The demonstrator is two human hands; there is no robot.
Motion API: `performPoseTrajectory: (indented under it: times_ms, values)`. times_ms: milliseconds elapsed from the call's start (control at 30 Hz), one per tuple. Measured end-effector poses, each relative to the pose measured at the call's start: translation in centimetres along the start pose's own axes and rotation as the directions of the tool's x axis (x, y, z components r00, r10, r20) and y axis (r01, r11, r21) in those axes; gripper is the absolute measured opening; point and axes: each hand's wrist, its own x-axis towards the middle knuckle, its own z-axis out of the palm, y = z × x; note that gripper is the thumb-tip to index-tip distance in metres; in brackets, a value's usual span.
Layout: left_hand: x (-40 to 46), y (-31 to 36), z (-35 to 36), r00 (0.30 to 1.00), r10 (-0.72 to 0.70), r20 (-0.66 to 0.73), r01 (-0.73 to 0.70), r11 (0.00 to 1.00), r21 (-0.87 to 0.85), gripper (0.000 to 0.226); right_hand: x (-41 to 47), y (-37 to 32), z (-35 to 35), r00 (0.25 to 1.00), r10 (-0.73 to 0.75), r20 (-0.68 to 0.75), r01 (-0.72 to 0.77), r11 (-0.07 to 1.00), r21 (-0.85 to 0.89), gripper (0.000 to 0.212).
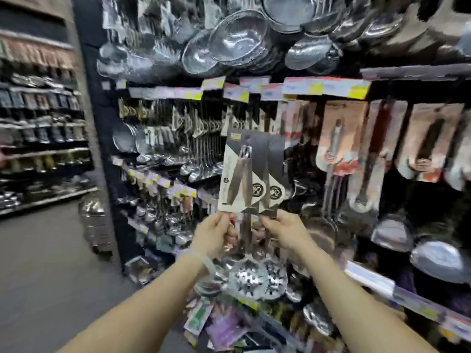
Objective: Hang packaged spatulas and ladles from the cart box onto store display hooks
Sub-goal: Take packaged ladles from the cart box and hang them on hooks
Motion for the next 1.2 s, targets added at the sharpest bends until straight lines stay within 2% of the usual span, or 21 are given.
performPoseTrajectory:
  times_ms: [167,367,433,533,667,800,1033,1200]
  values:
    - [4.8,-1.3,-9.0,0.991,-0.015,-0.132,0.013,1.000,-0.018,0.025,7.1,-1.3,8.8,0.994,-0.028,0.105,0.026,0.999,0.019,0.010]
    - [13.3,-4.2,-17.3,0.971,-0.026,-0.240,0.022,1.000,-0.017,0.024,17.2,-0.1,17.3,0.975,0.008,0.223,-0.038,0.991,0.130,0.015]
    - [17.1,-4.5,-19.8,0.966,-0.031,-0.255,0.024,0.999,-0.033,0.024,21.4,-0.1,19.9,0.973,0.000,0.232,-0.018,0.997,0.074,0.012]
    - [23.7,-3.7,-23.6,0.962,-0.005,-0.272,-0.006,0.999,-0.038,0.028,28.1,-1.6,23.7,0.968,-0.049,0.248,0.039,0.998,0.043,0.020]
    - [31.6,-2.2,-28.6,0.945,0.043,-0.325,-0.060,0.997,-0.042,0.026,36.6,-3.8,28.4,0.971,-0.063,0.232,0.048,0.996,0.072,0.028]
    - [37.3,-2.5,-33.2,0.932,0.056,-0.357,-0.078,0.996,-0.049,0.026,42.9,-4.3,32.6,0.971,-0.034,0.237,-0.001,0.989,0.149,0.020]
    - [46.7,-4.0,-39.5,0.951,0.025,-0.309,-0.069,0.989,-0.133,0.027,51.5,-4.1,38.2,0.995,-0.024,0.102,0.005,0.984,0.177,0.027]
    - [54.2,-3.9,-44.6,0.990,0.025,-0.139,-0.040,0.994,-0.101,0.026,57.9,-6.2,41.6,0.995,-0.057,-0.088,0.075,0.974,0.212,0.021]
